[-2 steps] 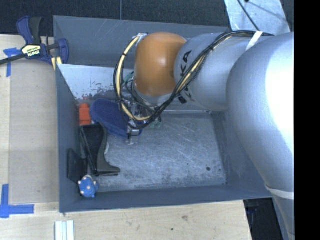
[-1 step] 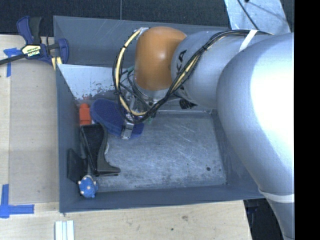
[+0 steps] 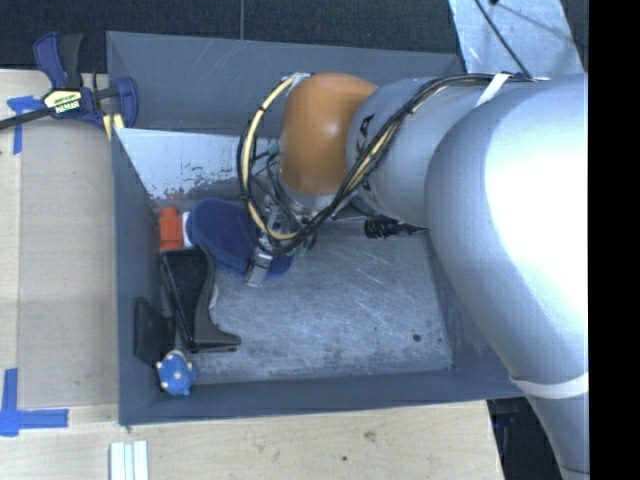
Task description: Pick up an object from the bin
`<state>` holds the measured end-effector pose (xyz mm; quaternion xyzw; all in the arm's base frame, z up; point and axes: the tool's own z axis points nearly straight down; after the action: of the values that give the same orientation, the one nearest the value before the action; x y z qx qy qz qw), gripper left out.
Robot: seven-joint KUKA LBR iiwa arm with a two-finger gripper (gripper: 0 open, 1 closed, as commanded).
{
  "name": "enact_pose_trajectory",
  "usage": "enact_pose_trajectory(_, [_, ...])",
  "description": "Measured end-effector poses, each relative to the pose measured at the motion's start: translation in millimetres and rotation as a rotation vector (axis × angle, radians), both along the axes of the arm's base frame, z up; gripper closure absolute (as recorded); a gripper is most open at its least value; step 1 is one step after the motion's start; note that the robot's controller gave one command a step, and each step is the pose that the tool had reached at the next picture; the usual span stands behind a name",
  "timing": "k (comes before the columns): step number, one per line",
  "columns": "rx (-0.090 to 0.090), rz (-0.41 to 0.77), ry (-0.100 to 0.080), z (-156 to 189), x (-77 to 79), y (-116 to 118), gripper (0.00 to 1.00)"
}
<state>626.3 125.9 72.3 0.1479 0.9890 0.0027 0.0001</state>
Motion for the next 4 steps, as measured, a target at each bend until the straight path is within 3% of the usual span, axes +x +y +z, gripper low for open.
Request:
enact_pose_trajectory(1, [-0.012,0.445,-0.012,0.8,5.3,38.3,0.0])
enact_pose_trajectory(2, [-0.01,0.443,-0.021,5.5,8.0,39.0,1.0])
enact_pose_trajectory(3, [-0.007,0.44,-0.011,45.1,10.8,37.7,1.0])
enact_pose_trajectory(4, [-0.006,0.437,-0.007,48.4,12.0,37.5,1.0])
